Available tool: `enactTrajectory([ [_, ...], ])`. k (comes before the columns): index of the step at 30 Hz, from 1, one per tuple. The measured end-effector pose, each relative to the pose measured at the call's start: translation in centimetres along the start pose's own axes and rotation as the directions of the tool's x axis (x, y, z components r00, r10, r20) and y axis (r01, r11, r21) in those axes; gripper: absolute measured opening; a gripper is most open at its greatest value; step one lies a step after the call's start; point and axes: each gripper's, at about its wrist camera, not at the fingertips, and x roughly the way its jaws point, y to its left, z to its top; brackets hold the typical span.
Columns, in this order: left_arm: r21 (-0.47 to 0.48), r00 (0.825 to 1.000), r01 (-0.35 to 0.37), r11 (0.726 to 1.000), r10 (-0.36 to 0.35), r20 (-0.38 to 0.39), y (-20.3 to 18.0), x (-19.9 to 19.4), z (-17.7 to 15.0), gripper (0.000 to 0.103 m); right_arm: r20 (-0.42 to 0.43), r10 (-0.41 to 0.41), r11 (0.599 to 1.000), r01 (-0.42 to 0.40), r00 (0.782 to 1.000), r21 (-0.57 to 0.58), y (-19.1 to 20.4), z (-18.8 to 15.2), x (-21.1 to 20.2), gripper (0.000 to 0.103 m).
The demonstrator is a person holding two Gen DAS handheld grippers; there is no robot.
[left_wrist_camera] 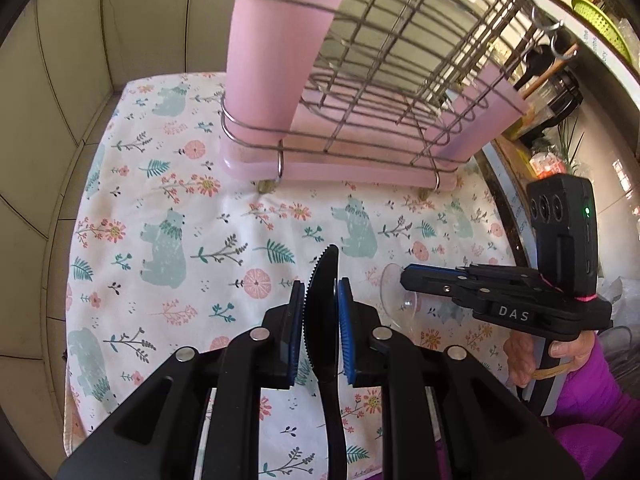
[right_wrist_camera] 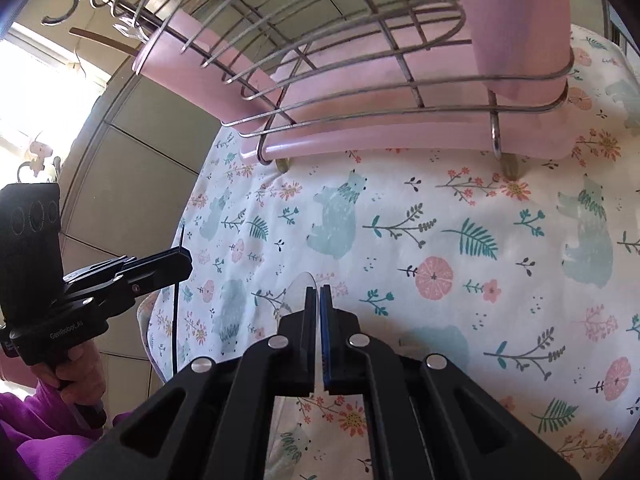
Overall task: Organize utensils
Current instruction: 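Grasp the black knife with the left tool while the right grasps the clear spoon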
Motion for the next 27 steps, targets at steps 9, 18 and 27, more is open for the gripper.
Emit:
enactTrajectory([
  [9, -0.032, 0.988, 0.028, 0.999, -0.023, 0.155, 0.0, -3.1, 0.5, 0.016, 0.264, -0.053, 0.995, 0.075, 0.963, -0.073, 2.1, -0.1, -5.8, 0.002],
  [18, -0.049, 0.960, 0.059, 0.997, -0.043, 0.276, -0.4, -5.1, 1.3, 0.016, 0.464, -0.123, 0.977, 0.188, 0.877, -0.096, 3.6, -0.6, -10.5, 0.002],
  [27, -0.047, 0.913, 0.053, 0.997, -0.030, 0.406, -0.5, -8.0, 2.8, 0.016, 0.610, -0.149, 0.960, 0.261, 0.778, -0.099, 4.8, 0.1, -15.1, 0.002],
])
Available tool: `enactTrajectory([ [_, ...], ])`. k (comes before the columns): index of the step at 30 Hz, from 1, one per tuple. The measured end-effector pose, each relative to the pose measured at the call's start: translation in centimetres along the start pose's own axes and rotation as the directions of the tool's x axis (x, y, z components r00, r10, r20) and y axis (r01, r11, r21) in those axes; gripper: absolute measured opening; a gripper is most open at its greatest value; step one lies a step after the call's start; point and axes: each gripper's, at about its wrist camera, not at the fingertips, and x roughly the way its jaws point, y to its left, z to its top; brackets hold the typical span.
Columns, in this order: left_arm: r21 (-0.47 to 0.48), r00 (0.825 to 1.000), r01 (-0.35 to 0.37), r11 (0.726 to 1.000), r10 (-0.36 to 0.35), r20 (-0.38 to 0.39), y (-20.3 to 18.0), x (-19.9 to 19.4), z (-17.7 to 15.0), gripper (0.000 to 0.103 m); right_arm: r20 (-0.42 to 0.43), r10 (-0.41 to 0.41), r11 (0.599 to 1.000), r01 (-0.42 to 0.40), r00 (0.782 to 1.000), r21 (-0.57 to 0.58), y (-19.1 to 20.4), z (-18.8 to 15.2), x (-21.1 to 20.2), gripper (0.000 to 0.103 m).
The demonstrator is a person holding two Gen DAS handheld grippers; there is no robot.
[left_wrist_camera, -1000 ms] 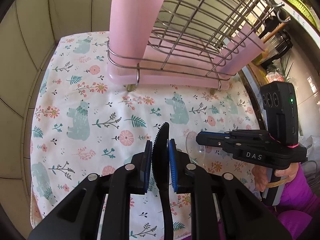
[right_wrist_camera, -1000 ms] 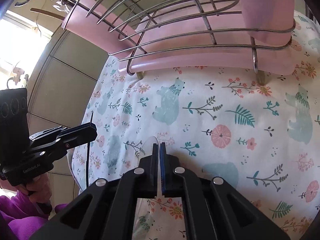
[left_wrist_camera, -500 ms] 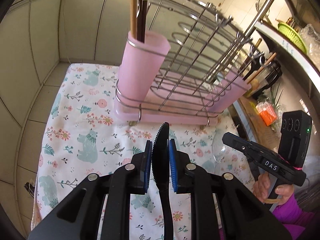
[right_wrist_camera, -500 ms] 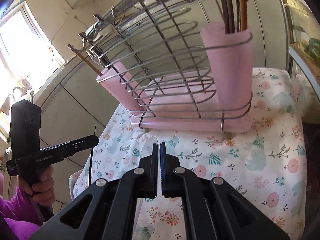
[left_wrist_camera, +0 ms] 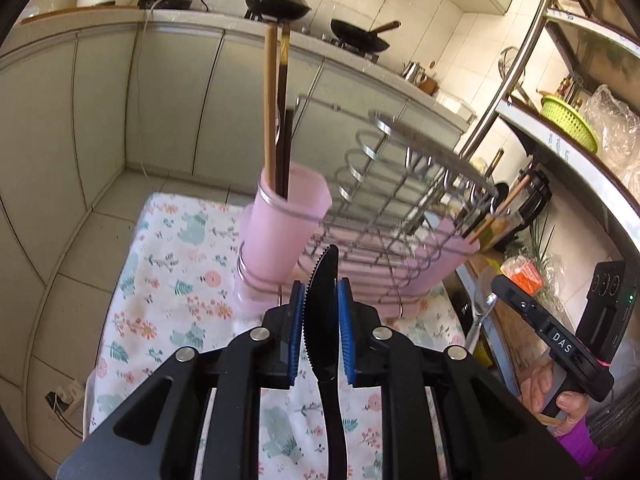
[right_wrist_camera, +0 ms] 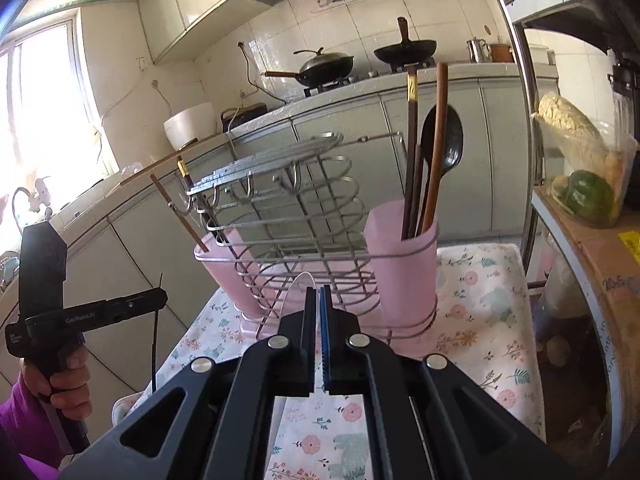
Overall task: Organize utensils
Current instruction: 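Grasp the black knife with the left tool while the right grasps the clear spoon, then lift the knife and clear spoon with both tools up over the pink cup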
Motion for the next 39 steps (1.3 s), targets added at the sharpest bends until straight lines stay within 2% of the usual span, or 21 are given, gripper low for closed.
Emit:
enactTrajectory([
  [5, 0.000, 0.996, 0.015, 1.000, -0.015, 0.084, -0.5, -1.2, 2.1, 0.016, 0.115, -0.044, 0.998, 0.047, 0.992, -0.029, -0.3, 2.7, -1.9, 0.002],
  [9, 0.012, 0.991, 0.025, 1.000, -0.026, 0.135, -0.9, -2.0, 2.8, 0.016, 0.218, -0.084, 0.995, 0.095, 0.972, -0.041, -0.7, 5.4, -3.2, 0.002],
  [16, 0.003, 0.991, 0.031, 1.000, -0.032, 0.128, -0.9, -1.3, 2.5, 0.016, 0.402, -0.171, 0.974, 0.216, 0.900, -0.069, -0.4, 8.7, -3.9, 0.002],
  [21, -0.009, 0.992, 0.026, 1.000, -0.024, 0.125, -0.5, -1.0, 2.6, 0.016, 0.491, -0.210, 0.948, 0.298, 0.845, -0.107, 0.3, 9.8, -3.2, 0.002],
  [28, -0.040, 0.991, 0.026, 0.999, -0.021, 0.135, 0.4, -0.6, 3.1, 0.016, 0.552, -0.241, 0.900, 0.397, 0.798, -0.181, 1.1, 10.2, -1.4, 0.002],
  [33, -0.041, 0.989, 0.028, 0.999, -0.021, 0.148, 0.3, -0.5, 3.4, 0.016, 0.550, -0.253, 0.882, 0.423, 0.796, -0.206, 1.2, 9.1, 0.0, 0.002],
  [39, -0.030, 0.982, 0.023, 0.999, -0.017, 0.188, 0.0, -0.8, 4.2, 0.016, 0.517, -0.257, 0.886, 0.412, 0.817, -0.211, 1.0, 7.3, 0.7, 0.002],
])
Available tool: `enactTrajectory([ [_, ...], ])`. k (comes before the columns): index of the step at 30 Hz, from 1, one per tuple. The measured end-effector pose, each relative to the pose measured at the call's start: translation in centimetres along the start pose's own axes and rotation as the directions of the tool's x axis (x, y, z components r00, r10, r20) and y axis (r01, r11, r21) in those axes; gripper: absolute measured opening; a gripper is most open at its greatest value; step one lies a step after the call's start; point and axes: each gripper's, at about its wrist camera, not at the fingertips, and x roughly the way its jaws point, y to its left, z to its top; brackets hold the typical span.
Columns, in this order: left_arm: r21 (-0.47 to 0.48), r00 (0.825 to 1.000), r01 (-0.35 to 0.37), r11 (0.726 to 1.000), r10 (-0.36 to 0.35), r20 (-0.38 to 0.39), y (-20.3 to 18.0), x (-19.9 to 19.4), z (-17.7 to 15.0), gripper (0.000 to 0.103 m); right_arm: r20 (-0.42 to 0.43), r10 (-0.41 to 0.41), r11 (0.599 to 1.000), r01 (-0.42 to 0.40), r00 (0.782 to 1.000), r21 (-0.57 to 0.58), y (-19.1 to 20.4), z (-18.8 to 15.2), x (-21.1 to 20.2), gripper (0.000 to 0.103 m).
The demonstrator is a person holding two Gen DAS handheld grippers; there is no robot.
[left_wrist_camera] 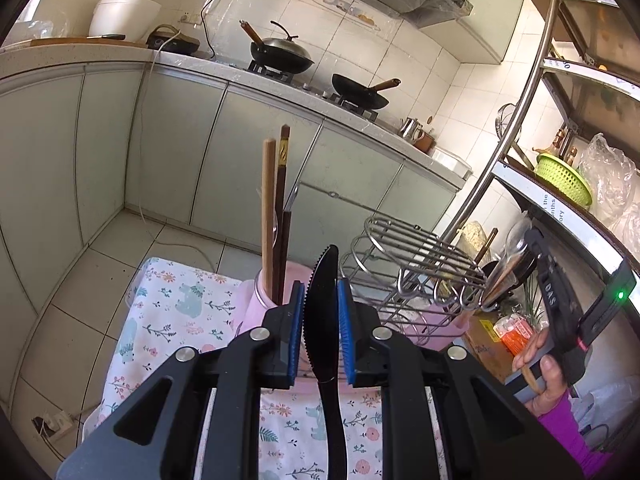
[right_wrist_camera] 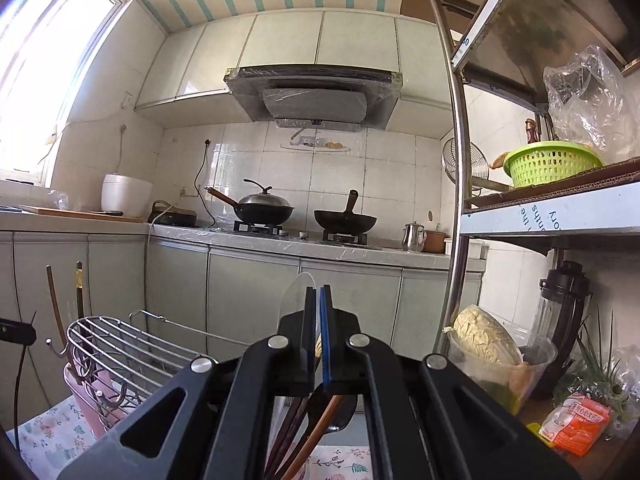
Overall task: Organize utensils
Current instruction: 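Lift the knife and clear spoon with both tools up over the pink cup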
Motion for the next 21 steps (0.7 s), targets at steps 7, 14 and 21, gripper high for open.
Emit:
enactTrajectory([
  [7, 0.049, 0.988, -0.022, 0.999, 0.015, 0.152, -1.5, -0.8, 1.7, 0.016, -0.047, 0.024, 0.998, -0.021, 0.999, 0.066, 0.0, -1.6, -1.0, 0.002],
  [14, 0.053, 0.915, -0.155, 0.986, 0.123, 0.383, -3.0, -0.4, 2.9, 0.016, -0.077, 0.049, 0.992, -0.040, 0.996, 0.119, -0.4, -2.8, -1.7, 0.002],
  [21, 0.099, 0.777, -0.344, 0.934, 0.223, 0.588, -5.6, 1.3, 1.2, 0.016, -0.090, 0.066, 0.987, -0.052, 0.994, 0.151, -0.9, -3.3, -1.6, 0.002],
])
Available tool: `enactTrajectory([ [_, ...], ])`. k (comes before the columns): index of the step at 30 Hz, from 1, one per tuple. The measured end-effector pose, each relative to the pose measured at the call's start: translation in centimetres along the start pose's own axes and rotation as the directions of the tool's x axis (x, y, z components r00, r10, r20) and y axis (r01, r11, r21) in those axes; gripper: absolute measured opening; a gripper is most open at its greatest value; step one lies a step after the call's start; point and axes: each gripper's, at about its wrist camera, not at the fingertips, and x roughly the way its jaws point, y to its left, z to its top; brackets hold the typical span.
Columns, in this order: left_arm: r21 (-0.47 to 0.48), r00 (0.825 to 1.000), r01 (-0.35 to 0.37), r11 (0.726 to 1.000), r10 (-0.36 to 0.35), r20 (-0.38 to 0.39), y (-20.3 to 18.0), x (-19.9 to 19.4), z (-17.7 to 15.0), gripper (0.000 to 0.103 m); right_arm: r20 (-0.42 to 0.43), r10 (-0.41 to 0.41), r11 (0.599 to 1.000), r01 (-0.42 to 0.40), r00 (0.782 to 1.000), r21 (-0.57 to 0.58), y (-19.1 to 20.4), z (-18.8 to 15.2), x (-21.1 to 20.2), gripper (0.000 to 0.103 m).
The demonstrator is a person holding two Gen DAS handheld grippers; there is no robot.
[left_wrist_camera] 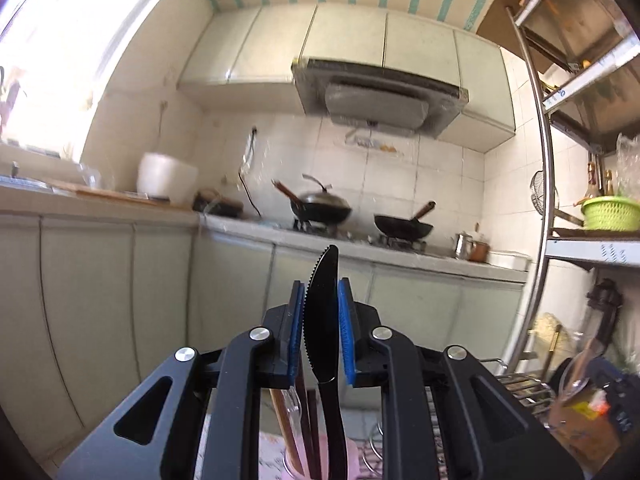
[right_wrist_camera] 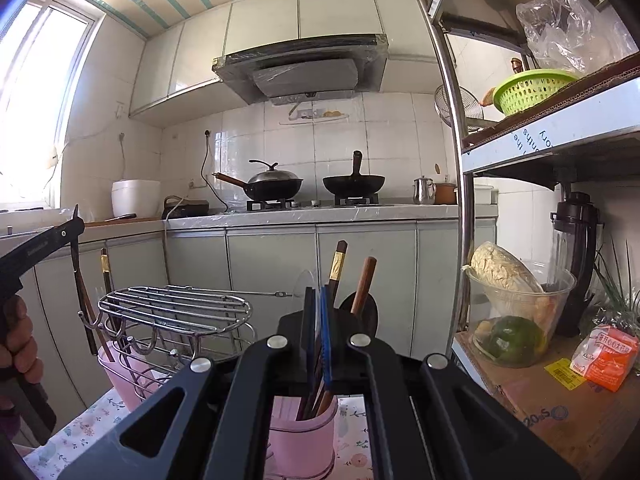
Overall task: Organize utensils
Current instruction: 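Lift the knife and clear spoon with both tools up over the pink cup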
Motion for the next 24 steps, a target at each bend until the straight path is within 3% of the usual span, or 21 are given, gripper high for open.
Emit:
enactTrajectory([
  [4, 0.043, 0.998, -0.039, 0.998, 0.036, 0.050, -1.1, 0.6, -1.0, 0.016, -0.007, 0.006, 1.000, -0.006, 1.000, -0.001, 0.0, -0.2, 0.1, 0.002],
  [11, 0.050, 0.998, -0.052, 0.997, 0.050, 0.022, -1.3, 1.9, -2.9, 0.016, -0.020, 0.003, 1.000, -0.003, 1.000, 0.009, -0.2, -0.4, 0.3, 0.002],
  [18, 0.032, 0.998, -0.066, 0.997, 0.066, 0.016, -0.1, -0.7, -4.2, 0.016, -0.043, 0.002, 1.000, -0.001, 0.999, 0.019, -0.2, -1.0, 0.2, 0.003],
  [24, -0.010, 0.995, -0.076, 0.997, 0.075, -0.069, 1.2, -1.8, -5.7, 0.016, -0.072, 0.015, 0.998, -0.011, 0.997, 0.057, -0.4, -1.5, 0.1, 0.003],
])
